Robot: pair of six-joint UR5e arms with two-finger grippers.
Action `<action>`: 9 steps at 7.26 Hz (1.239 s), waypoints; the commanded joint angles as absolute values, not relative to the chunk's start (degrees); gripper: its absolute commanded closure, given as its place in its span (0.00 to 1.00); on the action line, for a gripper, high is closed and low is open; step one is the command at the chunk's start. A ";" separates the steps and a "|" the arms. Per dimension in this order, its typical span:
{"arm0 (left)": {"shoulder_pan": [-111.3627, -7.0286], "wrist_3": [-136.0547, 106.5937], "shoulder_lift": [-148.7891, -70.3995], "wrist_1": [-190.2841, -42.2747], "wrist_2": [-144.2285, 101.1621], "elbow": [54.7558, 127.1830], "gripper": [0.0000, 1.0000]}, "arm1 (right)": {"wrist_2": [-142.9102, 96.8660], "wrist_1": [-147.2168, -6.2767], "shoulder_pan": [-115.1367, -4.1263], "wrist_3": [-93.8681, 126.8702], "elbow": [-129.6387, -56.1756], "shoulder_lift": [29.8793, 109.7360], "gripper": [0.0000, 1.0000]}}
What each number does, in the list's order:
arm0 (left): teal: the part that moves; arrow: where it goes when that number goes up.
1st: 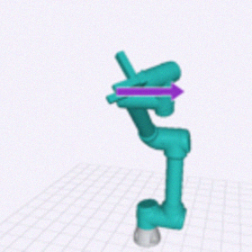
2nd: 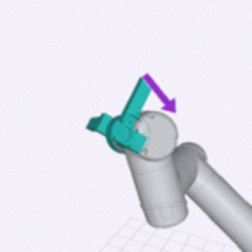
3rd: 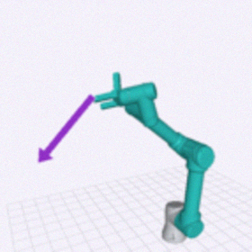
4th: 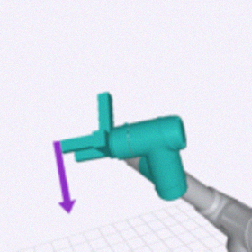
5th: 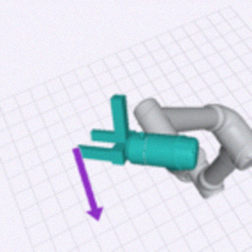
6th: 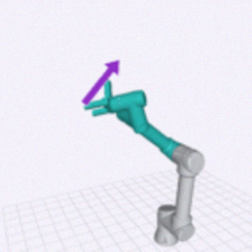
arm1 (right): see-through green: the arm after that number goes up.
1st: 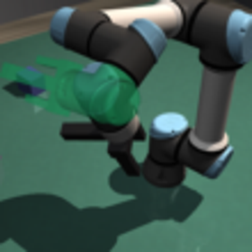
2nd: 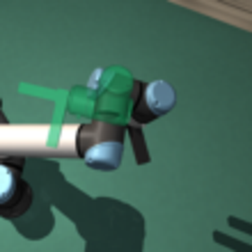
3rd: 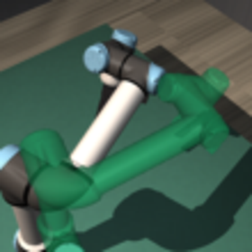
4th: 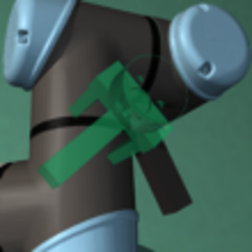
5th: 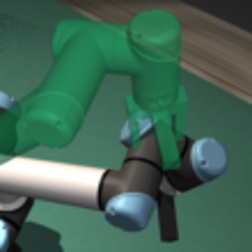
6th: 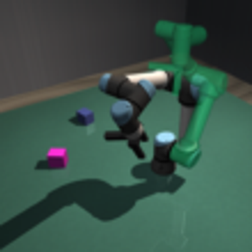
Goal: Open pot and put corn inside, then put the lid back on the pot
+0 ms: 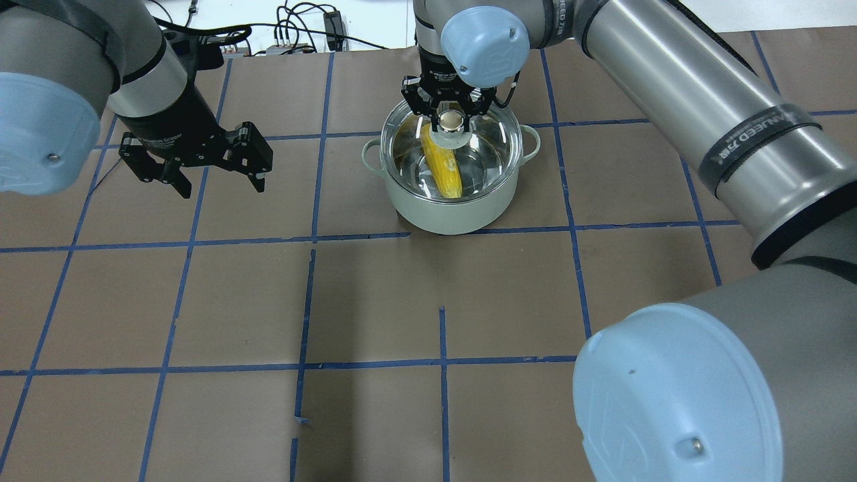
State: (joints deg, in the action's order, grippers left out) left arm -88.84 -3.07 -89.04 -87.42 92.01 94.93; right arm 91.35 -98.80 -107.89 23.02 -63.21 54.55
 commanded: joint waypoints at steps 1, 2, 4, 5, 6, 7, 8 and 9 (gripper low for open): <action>-88.68 -3.60 -88.59 -87.36 92.28 95.45 0.00 | 91.41 -98.70 -108.10 23.38 -63.19 54.23 0.12; -88.77 -3.60 -88.59 -87.36 92.29 95.54 0.00 | 91.41 -98.61 -107.93 24.34 -62.93 54.23 0.03; -88.68 -3.60 -88.59 -87.36 92.37 95.62 0.00 | 91.49 -98.18 -107.05 23.64 -60.48 54.75 0.01; -88.68 -3.08 -88.94 -87.10 92.72 95.62 0.00 | 91.84 -96.00 -105.83 23.38 -60.12 55.63 0.01; -88.59 -2.82 -89.12 -86.93 92.90 95.62 0.00 | 91.76 -92.76 -102.17 18.33 -60.64 57.55 0.01; -88.51 -2.73 -89.21 -86.92 92.90 95.62 0.00 | 91.50 -89.59 -99.78 14.54 -61.51 60.61 0.00; -88.51 -2.81 -89.30 -87.01 92.81 95.62 0.00 | 91.84 -85.73 -98.02 12.41 -62.65 63.43 0.00; -88.51 -2.81 -89.30 -87.10 92.81 95.62 0.00 | 91.85 -78.04 -95.30 5.52 -63.27 67.55 0.00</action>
State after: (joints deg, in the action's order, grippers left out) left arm -88.53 -2.81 -89.23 -87.01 92.83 95.62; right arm 91.75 -85.62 -98.38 12.04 -62.32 63.05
